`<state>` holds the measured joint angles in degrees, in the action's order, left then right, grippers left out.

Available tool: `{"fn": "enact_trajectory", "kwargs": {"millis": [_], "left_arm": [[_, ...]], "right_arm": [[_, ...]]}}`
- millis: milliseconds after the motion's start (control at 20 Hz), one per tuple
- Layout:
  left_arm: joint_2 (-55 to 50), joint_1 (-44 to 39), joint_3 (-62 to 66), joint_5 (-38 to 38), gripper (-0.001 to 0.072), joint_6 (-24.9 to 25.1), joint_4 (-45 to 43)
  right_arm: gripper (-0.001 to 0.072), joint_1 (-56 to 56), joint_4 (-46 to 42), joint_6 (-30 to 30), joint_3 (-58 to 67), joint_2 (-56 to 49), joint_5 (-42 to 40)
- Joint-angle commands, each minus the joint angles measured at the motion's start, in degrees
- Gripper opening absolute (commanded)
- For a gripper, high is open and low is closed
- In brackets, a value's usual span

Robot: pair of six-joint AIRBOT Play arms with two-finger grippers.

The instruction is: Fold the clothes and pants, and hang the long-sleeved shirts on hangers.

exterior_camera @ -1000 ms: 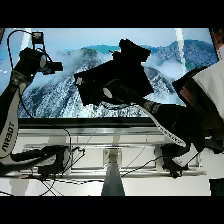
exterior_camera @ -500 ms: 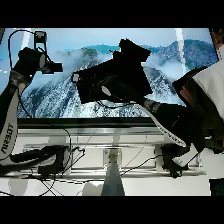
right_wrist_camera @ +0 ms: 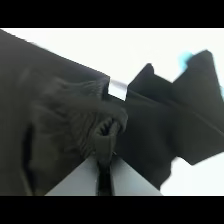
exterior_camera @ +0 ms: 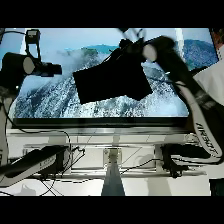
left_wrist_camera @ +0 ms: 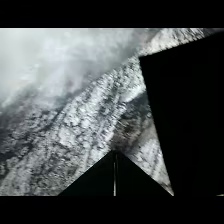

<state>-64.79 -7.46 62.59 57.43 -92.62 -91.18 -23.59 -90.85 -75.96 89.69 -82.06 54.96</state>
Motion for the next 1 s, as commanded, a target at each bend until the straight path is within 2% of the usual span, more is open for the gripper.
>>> {"fn": "enact_trajectory", "kwargs": {"millis": [0,100,150,350,650,700,750,800,850,950], "left_arm": [[5.75,1.46,-9.22,-0.37,0.0009,18.32,26.47],[6.16,3.80,-15.69,-1.20,0.0009,25.68,41.05],[6.03,4.55,-18.56,-3.39,0.0010,26.10,43.91],[4.11,5.42,-25.86,-11.82,0.0017,21.00,44.48],[-2.34,5.42,-26.05,-10.38,0.0031,18.88,43.32],[-3.28,5.51,-26.05,-10.38,0.0237,18.88,43.08],[-4.15,5.86,-26.05,-10.34,0.0549,18.71,43.19],[-5.11,6.38,-26.05,-10.36,0.0637,17.31,43.23],[-6.05,7.06,-26.05,-10.32,0.0635,16.72,43.23],[-7.82,8.11,-26.05,-10.32,0.0575,16.72,43.28]], "right_arm": [[0.0019,12.31,0.94,-1.79,0.17,6.25,9.07],[0.0019,17.35,3.23,-1.79,0.11,6.45,11.61],[0.0019,18.93,4.31,-1.79,-0.26,6.45,11.89],[0.0019,20.85,6.56,-1.79,-2.03,6.45,12.11],[0.0019,20.81,8.37,-1.33,-3.21,6.08,11.39],[0.0019,20.81,8.37,-1.31,-3.21,5.99,11.04],[0.0019,20.81,8.37,-1.31,-3.21,5.97,10.67],[0.0019,20.81,8.37,-1.31,-3.21,5.97,10.14],[0.0019,20.81,8.37,-1.31,-3.21,5.97,9.73],[0.0019,20.81,8.37,-1.31,-3.21,5.97,9.25]]}}
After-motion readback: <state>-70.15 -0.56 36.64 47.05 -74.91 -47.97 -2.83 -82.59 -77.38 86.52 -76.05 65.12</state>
